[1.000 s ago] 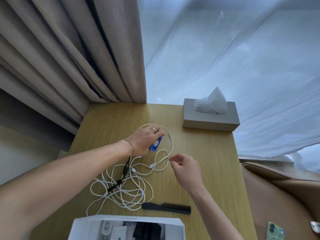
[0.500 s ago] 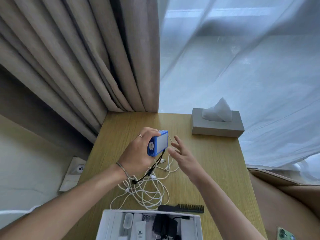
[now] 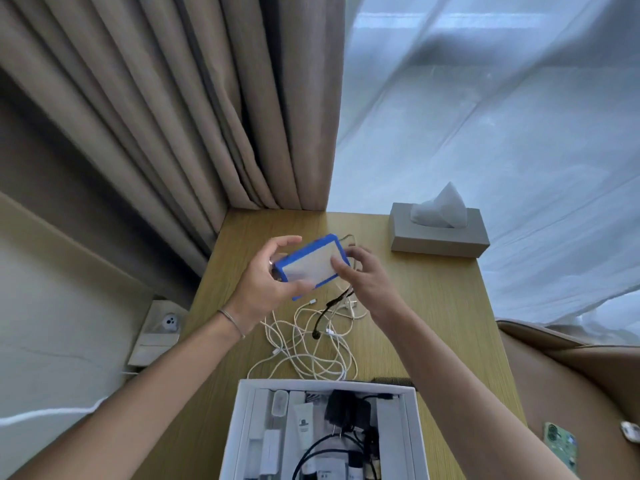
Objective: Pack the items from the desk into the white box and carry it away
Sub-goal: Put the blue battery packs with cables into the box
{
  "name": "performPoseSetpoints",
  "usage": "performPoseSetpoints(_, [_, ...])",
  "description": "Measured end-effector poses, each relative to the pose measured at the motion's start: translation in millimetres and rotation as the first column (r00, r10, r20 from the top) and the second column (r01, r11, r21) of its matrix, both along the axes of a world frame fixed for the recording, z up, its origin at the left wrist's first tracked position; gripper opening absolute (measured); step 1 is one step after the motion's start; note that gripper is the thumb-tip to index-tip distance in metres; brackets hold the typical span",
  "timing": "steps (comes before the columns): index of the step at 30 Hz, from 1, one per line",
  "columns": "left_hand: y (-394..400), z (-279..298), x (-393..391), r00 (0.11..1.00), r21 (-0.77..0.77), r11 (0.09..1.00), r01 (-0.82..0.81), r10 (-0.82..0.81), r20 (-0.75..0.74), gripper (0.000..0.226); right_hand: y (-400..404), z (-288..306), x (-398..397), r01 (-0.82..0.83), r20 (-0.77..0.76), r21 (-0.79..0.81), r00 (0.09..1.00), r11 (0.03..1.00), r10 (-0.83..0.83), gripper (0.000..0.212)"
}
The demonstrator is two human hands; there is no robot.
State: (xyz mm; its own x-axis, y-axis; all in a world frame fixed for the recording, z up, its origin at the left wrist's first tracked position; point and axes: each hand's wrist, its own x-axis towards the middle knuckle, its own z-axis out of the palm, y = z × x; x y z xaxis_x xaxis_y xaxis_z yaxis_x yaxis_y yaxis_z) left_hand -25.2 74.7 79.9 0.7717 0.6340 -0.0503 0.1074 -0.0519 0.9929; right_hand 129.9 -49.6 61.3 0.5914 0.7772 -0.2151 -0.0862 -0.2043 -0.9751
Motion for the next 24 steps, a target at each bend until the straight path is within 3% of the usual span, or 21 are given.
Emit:
performPoseSetpoints(3, [2.1, -0.3, -5.2, 0.999, -0.061, 0.998, 0.026, -0.028, -0.046, 0.042, -0.3, 5.9, -7.6, -0.014, 0.202, -0.094, 0.979, 0.995, 0.032, 0.016])
performPoseSetpoints(6, [-2.7, -5.0, -10.4, 0.997, -0.105, 0.994, -0.015, 0.007, -0.077, 0.028, -2.6, 14.3, -17.0, -0.056, 0.279, -0.108, 0.957, 0.993, 0.085, 0.017])
performPoseSetpoints(9, [-7.3, -6.5, -14.4, 0.996, -0.279, 0.957, -0.085, 0.078, -0.036, 0.033, -4.7, 18.8, -18.6, -0.06, 0.262, -0.054, 0.962, 0.997, 0.072, 0.025])
performPoseSetpoints(14, [-6.0, 3.2, -21.3, 0.988, -0.47, 0.877, -0.104, 0.147, 0.056, 0.039, -20.3, 21.9, -18.3, 0.0, 0.041, -0.082, 0.999, 0.997, 0.003, 0.048])
performPoseSetpoints(18, [-3.7, 12.4, -27.6, 0.984, -0.534, 0.843, -0.061, 0.141, 0.11, 0.046, -30.0, 20.0, -21.7, -0.007, 0.227, -0.195, 0.973, 0.981, 0.052, 0.055])
performPoseSetpoints(21, [-5.7, 17.4, -28.7, 0.978, -0.618, 0.786, -0.023, 0.146, 0.15, 0.053, -37.0, 27.1, -22.8, 0.033, 0.375, -0.138, 0.927, 0.99, 0.021, 0.045])
performPoseSetpoints(22, [-6.8, 18.8, -28.9, 0.975, -0.649, 0.76, -0.017, 0.157, 0.159, 0.053, -38.9, 28.9, -23.1, 0.022, 0.375, -0.094, 0.927, 0.995, 0.015, 0.043])
performPoseSetpoints(24, [-8.0, 20.7, -28.9, 0.97, -0.695, 0.719, -0.007, 0.175, 0.171, 0.048, -41.1, 29.6, -22.4, -0.024, 0.226, -0.019, 0.974, 1.0, 0.028, 0.052])
